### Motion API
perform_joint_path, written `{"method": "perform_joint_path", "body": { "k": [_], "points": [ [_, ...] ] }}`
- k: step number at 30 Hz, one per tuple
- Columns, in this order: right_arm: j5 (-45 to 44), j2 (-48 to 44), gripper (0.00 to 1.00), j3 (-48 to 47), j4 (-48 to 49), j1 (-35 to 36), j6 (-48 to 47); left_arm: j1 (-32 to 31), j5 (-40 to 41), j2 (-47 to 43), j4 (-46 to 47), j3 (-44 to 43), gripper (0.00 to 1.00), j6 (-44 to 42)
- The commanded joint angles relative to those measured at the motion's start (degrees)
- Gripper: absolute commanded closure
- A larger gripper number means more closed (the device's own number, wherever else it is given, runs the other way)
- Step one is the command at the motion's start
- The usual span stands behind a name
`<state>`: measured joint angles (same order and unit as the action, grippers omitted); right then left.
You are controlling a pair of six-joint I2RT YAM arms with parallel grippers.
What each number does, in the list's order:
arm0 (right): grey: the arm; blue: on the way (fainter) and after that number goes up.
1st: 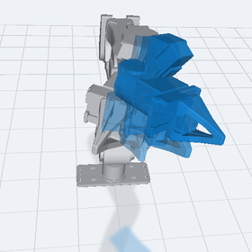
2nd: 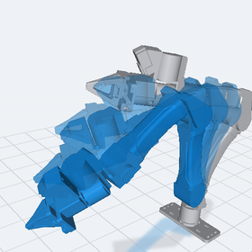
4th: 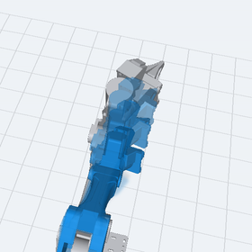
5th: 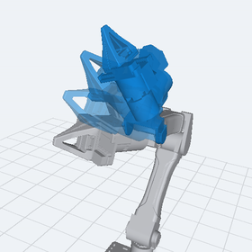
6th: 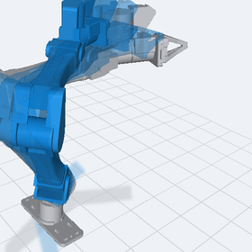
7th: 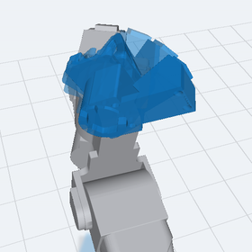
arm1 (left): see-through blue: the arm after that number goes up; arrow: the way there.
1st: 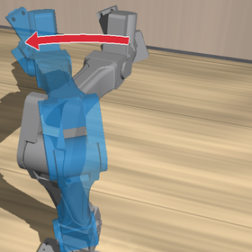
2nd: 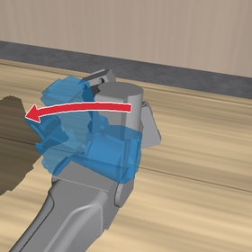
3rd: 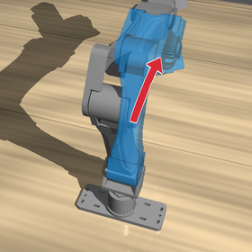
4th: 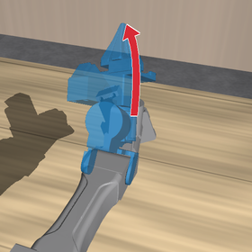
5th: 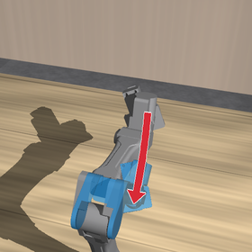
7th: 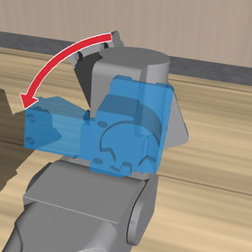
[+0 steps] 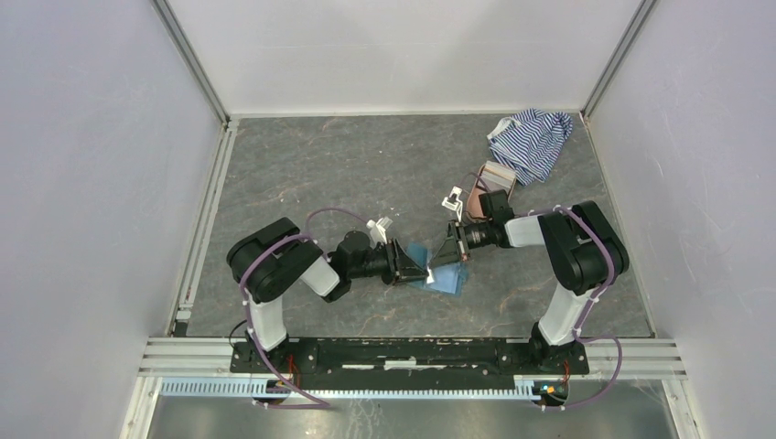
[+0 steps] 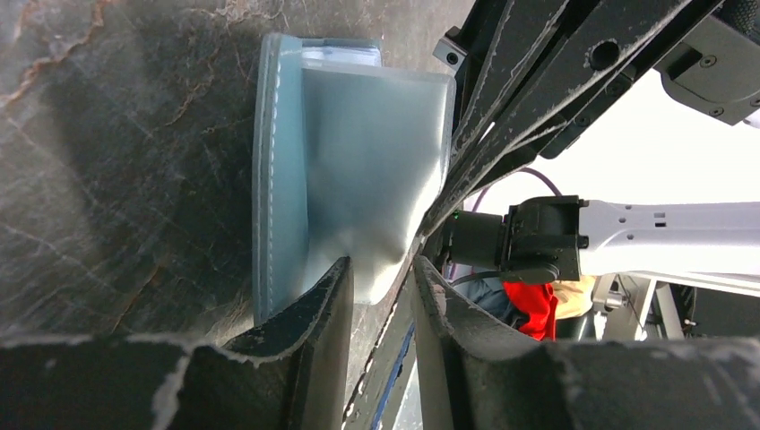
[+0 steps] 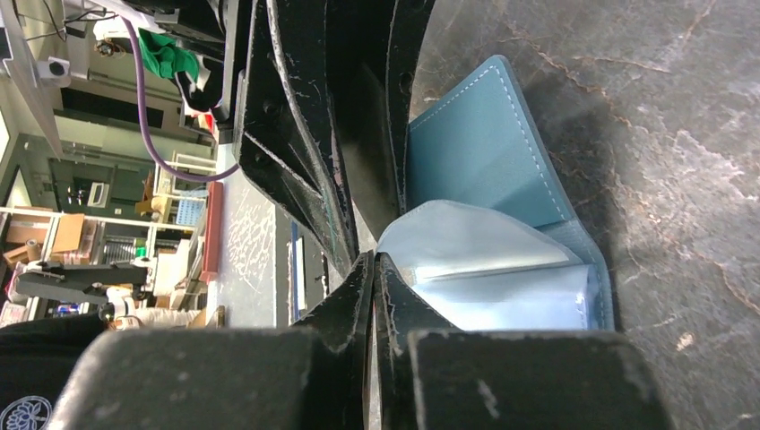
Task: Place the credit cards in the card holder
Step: Open the card holder at the center of the board.
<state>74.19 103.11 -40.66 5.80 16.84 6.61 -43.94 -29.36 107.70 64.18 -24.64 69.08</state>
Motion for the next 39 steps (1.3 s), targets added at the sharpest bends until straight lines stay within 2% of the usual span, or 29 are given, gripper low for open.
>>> {"method": "perform_joint_path", "body": {
  "k": [1,5,14,20,25,29,30,32,34,36,38,39],
  "points": [
    [2.07,-0.65,0.93,-0.03,2.63,0.61,1.28,0.09,2.18,-2.79,-6.06,-2.25,0.62,-5.32],
    [2.18,-0.21,0.90,-0.05,2.63,1.12,1.16,0.09,1.45,-1.12,-4.78,-3.24,0.64,-4.51],
    [2.95,1.38,0.89,-0.55,0.81,1.27,-0.19,0.18,1.96,0.18,-3.73,-2.75,0.77,-3.81],
    [4.47,1.01,0.90,-1.48,-1.56,1.30,-1.99,0.26,2.06,-0.27,-1.69,-1.66,0.76,-3.44],
    [7.43,2.15,0.86,-5.63,-14.82,1.29,-13.93,0.43,1.86,0.24,-0.95,-1.31,0.80,-3.15],
    [9.67,6.68,0.84,-13.46,-39.74,1.23,-36.36,0.69,1.74,1.01,0.66,-0.70,0.84,-2.40],
    [8.83,7.43,0.85,-14.76,-42.20,1.24,-38.67,0.77,1.70,1.11,0.88,-0.60,0.85,-2.37],
    [6.62,7.64,0.86,-14.44,-41.16,1.25,-37.54,0.83,1.78,1.12,0.94,-0.39,0.86,-2.27],
    [4.63,6.31,0.86,-12.65,-35.88,1.19,-32.72,0.92,1.84,1.02,1.03,-0.27,0.87,-2.24],
    [1.02,3.35,0.87,-8.74,-24.89,1.19,-22.30,0.97,1.86,0.97,1.20,-0.23,0.88,-2.20],
    [-3.60,-0.95,0.87,-2.88,-9.35,1.17,-9.14,1.04,1.73,1.02,1.79,-0.08,0.88,-2.05],
    [-5.02,-2.66,0.86,-1.26,-4.90,1.19,-6.78,1.05,1.56,0.94,2.23,0.01,0.88,-2.00]
  ]
}}
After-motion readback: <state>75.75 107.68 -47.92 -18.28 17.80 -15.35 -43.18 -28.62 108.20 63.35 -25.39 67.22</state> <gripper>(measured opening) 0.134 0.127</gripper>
